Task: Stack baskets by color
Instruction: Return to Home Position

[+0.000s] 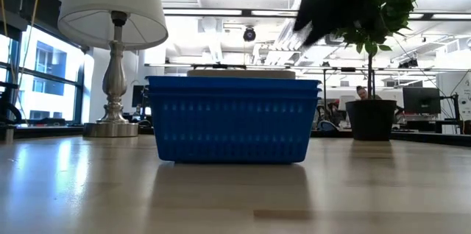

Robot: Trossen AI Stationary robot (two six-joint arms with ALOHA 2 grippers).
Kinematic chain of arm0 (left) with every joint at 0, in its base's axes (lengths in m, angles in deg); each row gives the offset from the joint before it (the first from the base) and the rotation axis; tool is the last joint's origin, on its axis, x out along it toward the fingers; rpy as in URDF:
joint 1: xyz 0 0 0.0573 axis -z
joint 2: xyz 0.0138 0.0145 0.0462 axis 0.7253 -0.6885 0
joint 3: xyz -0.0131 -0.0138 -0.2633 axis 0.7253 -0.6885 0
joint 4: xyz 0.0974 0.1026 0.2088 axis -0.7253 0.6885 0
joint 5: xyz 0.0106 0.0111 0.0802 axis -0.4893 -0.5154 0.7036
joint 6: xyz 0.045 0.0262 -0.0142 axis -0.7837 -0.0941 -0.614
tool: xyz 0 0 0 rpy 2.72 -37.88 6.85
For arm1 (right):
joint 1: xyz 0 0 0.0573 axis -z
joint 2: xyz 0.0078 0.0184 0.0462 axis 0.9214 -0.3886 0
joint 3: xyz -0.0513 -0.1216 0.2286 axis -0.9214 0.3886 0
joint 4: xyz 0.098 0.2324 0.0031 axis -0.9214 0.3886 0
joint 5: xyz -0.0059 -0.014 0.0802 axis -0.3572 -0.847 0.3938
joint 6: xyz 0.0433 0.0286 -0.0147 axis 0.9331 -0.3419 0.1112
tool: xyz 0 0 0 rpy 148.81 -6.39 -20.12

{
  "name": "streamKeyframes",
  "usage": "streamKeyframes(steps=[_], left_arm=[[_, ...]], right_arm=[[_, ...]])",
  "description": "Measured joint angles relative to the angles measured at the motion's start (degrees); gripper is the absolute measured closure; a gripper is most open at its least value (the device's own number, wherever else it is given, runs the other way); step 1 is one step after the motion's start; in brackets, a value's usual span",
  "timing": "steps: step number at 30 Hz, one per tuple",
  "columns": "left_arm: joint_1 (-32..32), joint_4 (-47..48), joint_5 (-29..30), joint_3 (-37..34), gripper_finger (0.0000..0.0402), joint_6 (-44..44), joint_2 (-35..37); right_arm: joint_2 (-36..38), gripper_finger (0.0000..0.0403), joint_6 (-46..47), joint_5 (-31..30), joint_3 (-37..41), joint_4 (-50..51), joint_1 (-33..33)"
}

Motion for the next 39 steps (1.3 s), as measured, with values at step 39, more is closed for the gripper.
streamKeyframes(steps=[39], left_arm=[[0.0,-42.6,-4.97,-44.62,0.0266,-14.11,32.89]], right_arm=[[49.47,0.0289,-40.61,-13.78,27.59,-14.13,4.98]])
